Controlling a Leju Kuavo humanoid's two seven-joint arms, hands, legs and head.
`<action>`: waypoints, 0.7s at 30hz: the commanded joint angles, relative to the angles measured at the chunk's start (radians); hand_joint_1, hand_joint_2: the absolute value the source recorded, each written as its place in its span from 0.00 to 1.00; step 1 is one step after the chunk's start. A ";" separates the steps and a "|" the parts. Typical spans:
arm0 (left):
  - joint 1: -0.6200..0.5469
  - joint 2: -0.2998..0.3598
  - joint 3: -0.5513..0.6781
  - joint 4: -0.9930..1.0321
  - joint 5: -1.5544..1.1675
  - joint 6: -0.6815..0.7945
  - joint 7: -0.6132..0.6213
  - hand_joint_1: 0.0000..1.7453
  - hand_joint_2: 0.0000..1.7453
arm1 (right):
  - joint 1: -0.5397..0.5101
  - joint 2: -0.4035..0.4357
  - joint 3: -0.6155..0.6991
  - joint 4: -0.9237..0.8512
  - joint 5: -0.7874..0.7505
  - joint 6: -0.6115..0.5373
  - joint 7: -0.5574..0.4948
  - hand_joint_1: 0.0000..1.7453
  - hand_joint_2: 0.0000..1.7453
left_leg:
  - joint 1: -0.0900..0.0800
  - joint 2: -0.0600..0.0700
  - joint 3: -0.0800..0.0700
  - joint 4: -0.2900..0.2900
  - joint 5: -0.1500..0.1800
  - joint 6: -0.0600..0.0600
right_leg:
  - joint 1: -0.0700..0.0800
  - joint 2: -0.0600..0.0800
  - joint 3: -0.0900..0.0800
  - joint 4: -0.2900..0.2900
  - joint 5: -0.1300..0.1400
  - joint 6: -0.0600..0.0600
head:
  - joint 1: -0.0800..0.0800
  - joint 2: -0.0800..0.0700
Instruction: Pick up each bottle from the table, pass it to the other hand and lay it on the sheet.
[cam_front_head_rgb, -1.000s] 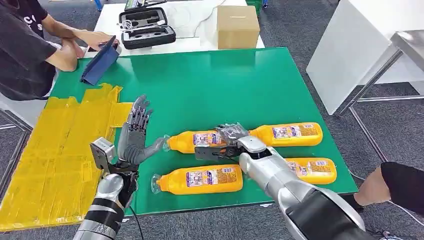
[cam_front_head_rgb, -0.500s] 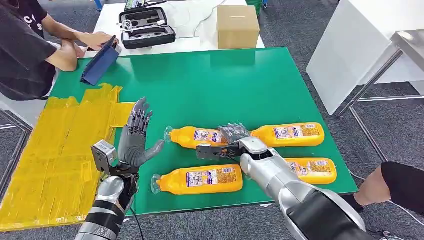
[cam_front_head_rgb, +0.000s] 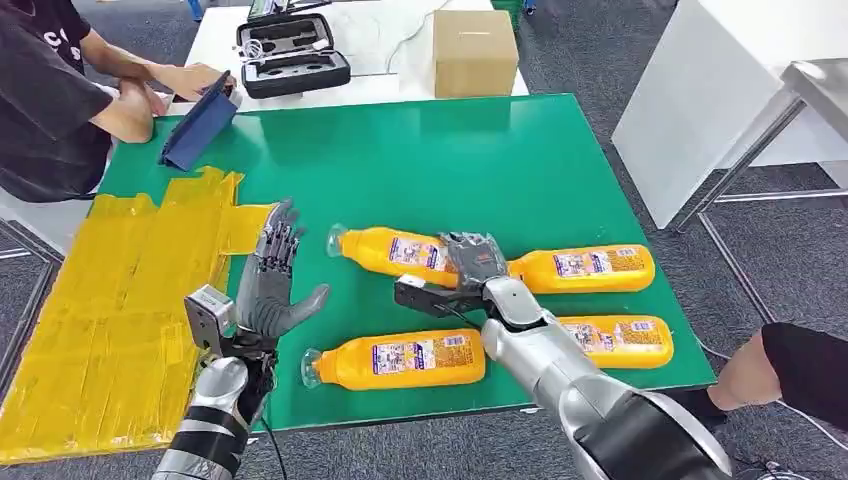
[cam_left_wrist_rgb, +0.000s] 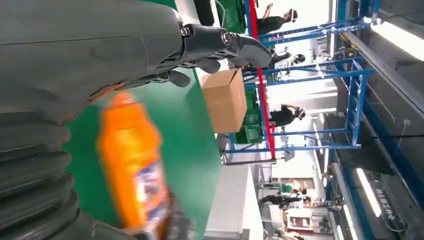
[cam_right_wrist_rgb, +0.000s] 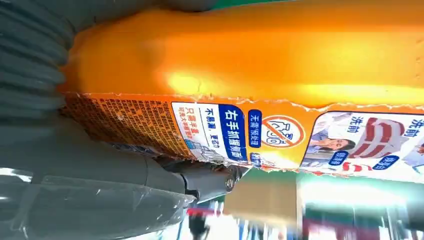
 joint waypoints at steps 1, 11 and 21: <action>-0.025 0.019 0.018 0.016 0.079 -0.059 0.041 0.00 1.00 | 0.153 0.021 -0.297 -0.308 -0.190 -0.091 -0.297 1.00 1.00 | 0.001 -0.001 0.004 0.000 -0.002 -0.001 | 0.001 -0.002 0.004 0.000 -0.002 -0.001 | 0.000 0.000; -0.119 0.046 -0.029 0.100 0.198 -0.208 0.178 0.00 1.00 | 0.268 0.082 -0.422 -0.531 -0.349 -0.034 -0.431 1.00 1.00 | 0.000 -0.002 0.001 0.000 -0.001 -0.001 | 0.001 -0.002 0.001 0.000 -0.001 -0.001 | 0.000 0.000; -0.236 0.060 -0.085 0.161 0.313 -0.222 0.236 0.00 1.00 | 0.255 0.102 -0.441 -0.496 -0.391 -0.006 -0.463 1.00 1.00 | 0.000 -0.001 0.002 0.000 -0.001 -0.001 | 0.001 -0.002 0.002 0.000 -0.001 -0.001 | 0.000 0.000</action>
